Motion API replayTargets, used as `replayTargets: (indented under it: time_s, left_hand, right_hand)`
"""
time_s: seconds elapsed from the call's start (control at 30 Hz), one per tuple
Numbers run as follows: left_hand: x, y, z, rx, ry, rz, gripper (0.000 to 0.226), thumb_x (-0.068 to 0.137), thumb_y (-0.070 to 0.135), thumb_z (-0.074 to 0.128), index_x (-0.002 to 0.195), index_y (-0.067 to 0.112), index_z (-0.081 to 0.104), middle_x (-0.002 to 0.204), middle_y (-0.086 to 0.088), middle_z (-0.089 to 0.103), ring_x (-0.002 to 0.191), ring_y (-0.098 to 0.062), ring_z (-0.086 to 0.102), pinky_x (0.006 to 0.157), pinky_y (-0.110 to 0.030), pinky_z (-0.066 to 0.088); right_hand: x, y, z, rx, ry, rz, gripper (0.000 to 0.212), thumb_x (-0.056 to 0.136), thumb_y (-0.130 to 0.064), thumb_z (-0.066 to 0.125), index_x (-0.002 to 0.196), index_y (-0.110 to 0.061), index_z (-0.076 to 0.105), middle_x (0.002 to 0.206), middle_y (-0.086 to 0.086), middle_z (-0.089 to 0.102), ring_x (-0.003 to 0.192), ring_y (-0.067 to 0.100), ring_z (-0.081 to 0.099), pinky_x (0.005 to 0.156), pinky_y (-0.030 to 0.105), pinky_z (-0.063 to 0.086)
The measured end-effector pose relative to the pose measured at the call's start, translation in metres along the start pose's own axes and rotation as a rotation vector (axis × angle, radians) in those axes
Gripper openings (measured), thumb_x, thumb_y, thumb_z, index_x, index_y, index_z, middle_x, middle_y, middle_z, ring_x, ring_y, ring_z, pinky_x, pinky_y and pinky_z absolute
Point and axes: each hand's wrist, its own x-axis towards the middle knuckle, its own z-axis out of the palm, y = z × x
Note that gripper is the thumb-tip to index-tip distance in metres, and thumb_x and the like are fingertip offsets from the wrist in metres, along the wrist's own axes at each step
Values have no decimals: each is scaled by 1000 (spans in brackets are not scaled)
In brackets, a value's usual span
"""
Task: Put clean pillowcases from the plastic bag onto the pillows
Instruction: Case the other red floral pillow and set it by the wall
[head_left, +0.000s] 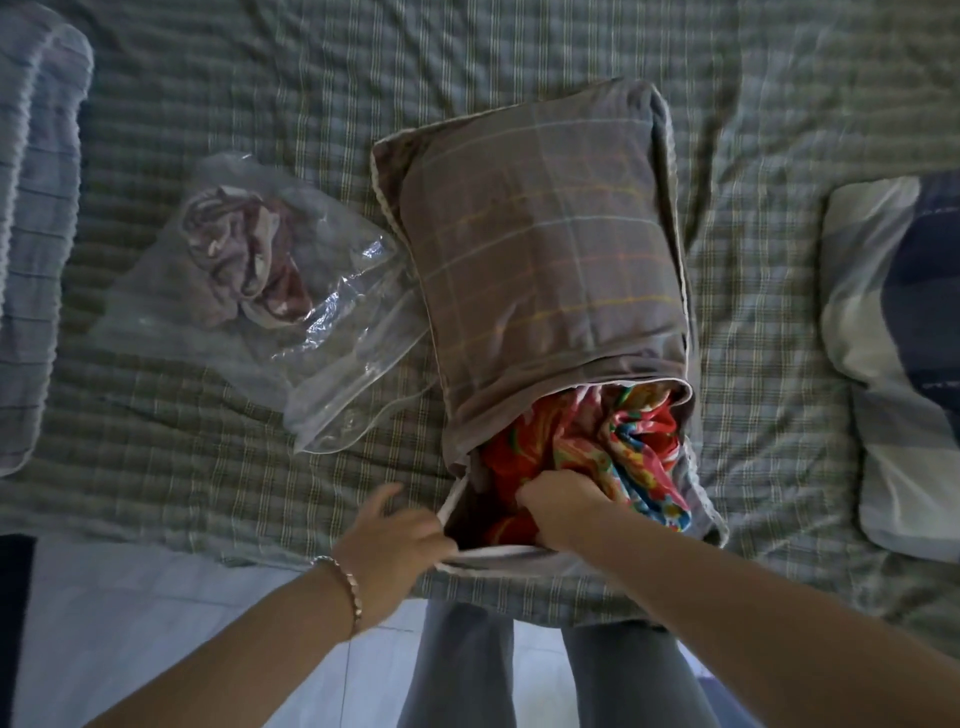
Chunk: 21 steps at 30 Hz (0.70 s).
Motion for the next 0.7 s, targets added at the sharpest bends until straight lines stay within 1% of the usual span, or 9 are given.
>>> replayTargets:
  time_s: [0.1,0.17,0.27,0.33,0.43,0.5,0.57,0.6,0.7]
  left_hand:
    - [-5,6,-2,-99,95,-51,47,34,15,83,71,35,64,70,23,58,76,-4,37,70,-25,25]
    - [-10,15,1,-176,239,15,32,58,15,61,81,34,51,83,21,54,76,-5,35,69,-22,26]
    - [-16,13,12,-205,352,67,23,68,15,42,85,31,41,93,18,46,76,-4,37,69,-18,32]
    - [-17,6,17,-197,350,78,24,67,16,42,86,31,42,88,18,55,76,-4,38,69,-17,33]
    - [-18,-3,18,-222,353,5,27,64,17,37,86,33,40,90,19,48,77,-1,39,70,-17,34]
    - [-19,-7,16,-215,346,-28,30,63,15,36,86,34,40,93,18,40,78,0,39,70,-18,34]
    - [-23,-7,16,-209,309,-24,34,62,12,35,87,34,41,92,19,40,78,0,38,70,-17,33]
    - [-23,-5,15,-214,291,-24,36,61,10,34,87,34,42,92,20,42,78,0,38,70,-17,33]
    - [-10,9,12,-227,253,13,38,61,10,34,86,35,47,84,21,53,77,1,38,70,-14,31]
  right_hand:
    - [4,-7,-2,246,-81,-108,24,88,-26,58,106,-15,68,100,4,68,86,19,60,79,28,48]
    - [14,-20,-1,377,-48,-136,22,85,-24,62,100,-12,71,89,4,67,76,17,57,71,26,46]
    - [35,-47,11,572,-9,15,28,86,-21,61,108,-4,63,102,14,62,85,22,56,69,24,37]
    - [48,-60,20,534,-45,40,32,90,-19,55,118,-2,57,119,18,59,102,27,56,74,26,32]
    - [48,-72,16,544,-52,-12,31,92,-15,48,118,0,56,121,22,57,97,24,53,77,30,36]
    - [27,-69,17,573,95,-179,27,89,-15,45,103,0,64,104,18,64,94,28,58,80,33,43]
    - [-15,-60,31,583,315,-289,23,81,-22,48,84,-10,67,82,7,64,80,20,56,75,28,44]
    - [-36,-52,44,521,420,-320,19,77,-27,52,81,-15,65,75,1,61,75,16,52,72,25,41]
    - [-84,-3,67,190,471,-254,15,58,-37,63,68,-27,61,64,-11,56,65,9,52,70,21,36]
